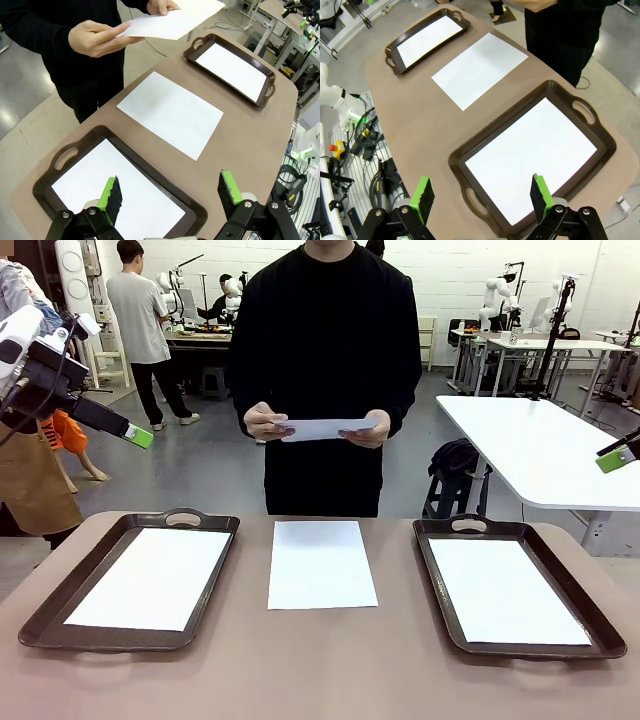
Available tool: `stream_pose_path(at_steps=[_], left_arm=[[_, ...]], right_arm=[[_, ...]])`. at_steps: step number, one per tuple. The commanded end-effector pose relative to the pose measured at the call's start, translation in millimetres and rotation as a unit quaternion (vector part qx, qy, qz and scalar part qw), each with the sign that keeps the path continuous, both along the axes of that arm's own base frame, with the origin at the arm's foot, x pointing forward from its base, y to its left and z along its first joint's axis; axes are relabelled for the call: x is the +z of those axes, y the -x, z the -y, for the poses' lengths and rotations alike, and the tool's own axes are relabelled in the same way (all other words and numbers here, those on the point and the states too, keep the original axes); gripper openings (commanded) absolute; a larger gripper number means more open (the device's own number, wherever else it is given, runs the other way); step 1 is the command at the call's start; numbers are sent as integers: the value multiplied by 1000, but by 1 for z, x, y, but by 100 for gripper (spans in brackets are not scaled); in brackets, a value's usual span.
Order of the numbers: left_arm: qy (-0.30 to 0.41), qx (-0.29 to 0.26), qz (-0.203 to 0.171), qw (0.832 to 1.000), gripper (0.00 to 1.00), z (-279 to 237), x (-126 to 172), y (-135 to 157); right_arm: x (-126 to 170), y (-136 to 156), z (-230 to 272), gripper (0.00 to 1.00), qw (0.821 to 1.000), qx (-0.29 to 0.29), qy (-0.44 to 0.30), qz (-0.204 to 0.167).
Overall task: Sort the A4 documents.
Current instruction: Receive the A4 Paper.
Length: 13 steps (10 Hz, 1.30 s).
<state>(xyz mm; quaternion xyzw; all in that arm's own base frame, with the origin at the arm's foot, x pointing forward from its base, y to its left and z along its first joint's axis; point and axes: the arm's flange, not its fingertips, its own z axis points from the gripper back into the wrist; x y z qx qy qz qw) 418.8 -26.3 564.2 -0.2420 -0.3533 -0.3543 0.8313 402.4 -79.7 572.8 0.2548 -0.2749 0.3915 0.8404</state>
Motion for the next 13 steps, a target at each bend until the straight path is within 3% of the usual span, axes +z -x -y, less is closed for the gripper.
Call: stream_pose_path(at_steps=[1, 13], left_arm=[[1, 0, 0, 1000, 100, 0, 0, 0], [1, 0, 0, 1000, 100, 0, 0, 0]], right_arm=[[-1, 0, 0, 100, 1000, -1, 0, 1], [-1, 0, 0, 100, 1000, -1, 0, 1]])
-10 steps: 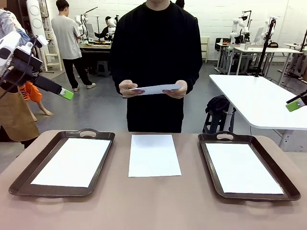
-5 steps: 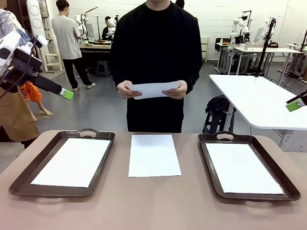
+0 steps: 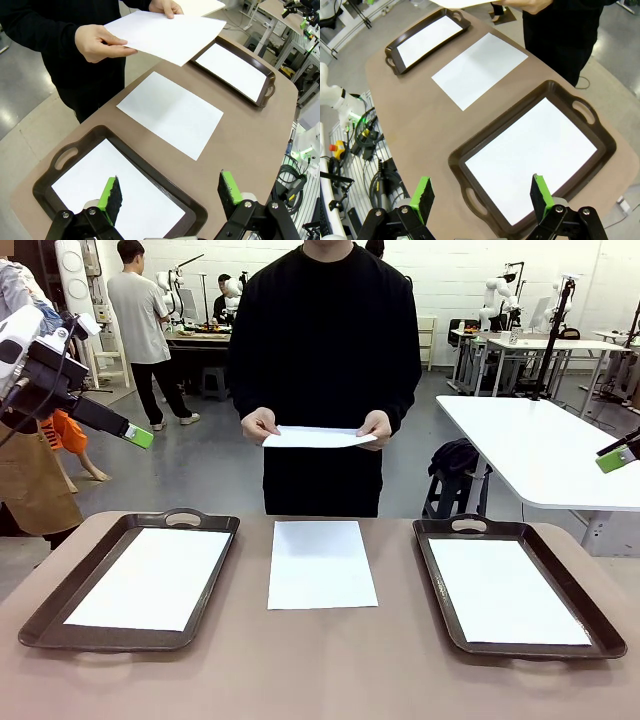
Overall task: Sort the A4 documents.
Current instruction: Receive the A4 Paper.
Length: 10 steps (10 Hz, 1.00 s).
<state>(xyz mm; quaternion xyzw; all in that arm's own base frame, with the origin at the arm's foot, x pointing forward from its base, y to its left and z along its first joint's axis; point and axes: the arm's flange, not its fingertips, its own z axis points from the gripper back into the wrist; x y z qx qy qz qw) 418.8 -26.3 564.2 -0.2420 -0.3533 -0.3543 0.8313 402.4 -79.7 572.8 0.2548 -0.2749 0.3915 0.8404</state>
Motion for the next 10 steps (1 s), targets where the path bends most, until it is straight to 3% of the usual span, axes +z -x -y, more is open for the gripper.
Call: stream_pose_path(at_steps=[1, 10], left_arm=[[1, 0, 0, 1000, 100, 0, 0, 0], [1, 0, 0, 1000, 100, 0, 0, 0]], right_arm=[[-1, 0, 0, 100, 1000, -1, 0, 1], [-1, 0, 0, 100, 1000, -1, 0, 1]])
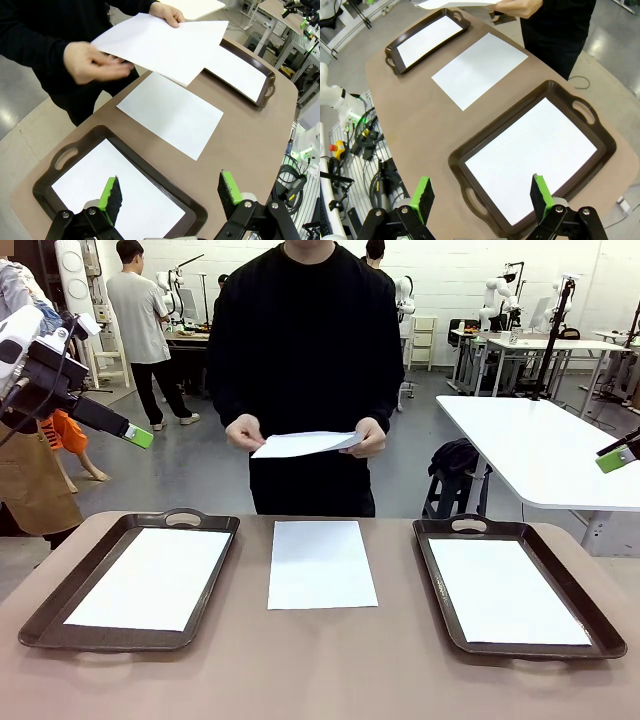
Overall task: Sort the A4 documents.
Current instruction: Receive the A4 Paper.
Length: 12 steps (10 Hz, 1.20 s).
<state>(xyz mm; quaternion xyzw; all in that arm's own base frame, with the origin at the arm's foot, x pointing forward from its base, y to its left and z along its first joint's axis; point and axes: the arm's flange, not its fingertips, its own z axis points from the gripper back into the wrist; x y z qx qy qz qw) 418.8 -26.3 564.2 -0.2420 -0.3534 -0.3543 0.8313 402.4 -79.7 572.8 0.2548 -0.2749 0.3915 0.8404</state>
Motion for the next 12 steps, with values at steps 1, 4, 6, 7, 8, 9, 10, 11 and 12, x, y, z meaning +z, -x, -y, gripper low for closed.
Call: stream_pose_path(at_steps=[1, 4, 6, 7, 8, 9, 10, 11, 12], left_arm=[[1, 0, 0, 1000, 100, 0, 0, 0], [1, 0, 0, 1000, 100, 0, 0, 0], [1, 0, 0, 1000, 100, 0, 0, 0], [1, 0, 0, 1000, 100, 0, 0, 0], [1, 0, 0, 1000, 100, 0, 0, 0], [1, 0, 0, 1000, 100, 0, 0, 0], [1, 0, 0, 1000, 100, 0, 0, 0], [1, 0, 0, 1000, 100, 0, 0, 0], [1, 0, 0, 1000, 100, 0, 0, 0]], right_arm=[[-1, 0, 0, 100, 1000, -1, 0, 1], [-1, 0, 0, 100, 1000, -1, 0, 1], [-1, 0, 0, 100, 1000, -1, 0, 1], [-1, 0, 0, 100, 1000, -1, 0, 1], [-1, 0, 0, 100, 1000, -1, 0, 1], [-1, 0, 0, 100, 1000, -1, 0, 1], [-1, 0, 0, 100, 1000, -1, 0, 1], [-1, 0, 0, 100, 1000, -1, 0, 1], [-1, 0, 0, 100, 1000, -1, 0, 1]])
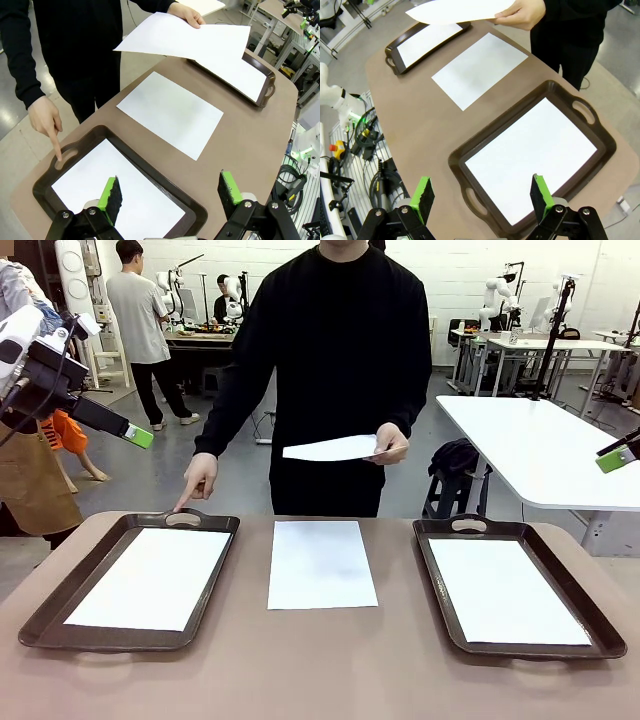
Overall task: Sort the A4 documents.
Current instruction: Receive the A4 Paper.
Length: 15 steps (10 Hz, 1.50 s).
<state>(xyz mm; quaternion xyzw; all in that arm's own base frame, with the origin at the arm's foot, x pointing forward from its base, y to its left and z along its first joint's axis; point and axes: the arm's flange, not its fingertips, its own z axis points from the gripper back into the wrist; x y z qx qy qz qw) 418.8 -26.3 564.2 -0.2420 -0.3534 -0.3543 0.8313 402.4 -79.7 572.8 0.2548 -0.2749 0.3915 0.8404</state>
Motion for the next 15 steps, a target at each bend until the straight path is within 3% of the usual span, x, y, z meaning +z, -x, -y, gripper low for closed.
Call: stream_pose_path(at_steps=[1, 6, 8, 11, 15], left_arm=[[1, 0, 0, 1000, 100, 0, 0, 0], [0, 0, 0, 1000, 100, 0, 0, 0], [20, 53, -18, 998, 100, -14, 5, -11], [72, 89, -103, 988, 100, -10, 8, -48], [155, 64, -248, 954, 100, 19, -8, -109]], right_arm=[[-1, 0, 0, 100, 1000, -1, 0, 1], [-1, 0, 0, 100, 1000, -1, 0, 1], [-1, 0, 0, 100, 1000, -1, 0, 1], [-1, 0, 0, 100, 1000, -1, 0, 1], [-1, 0, 0, 100, 1000, -1, 0, 1]])
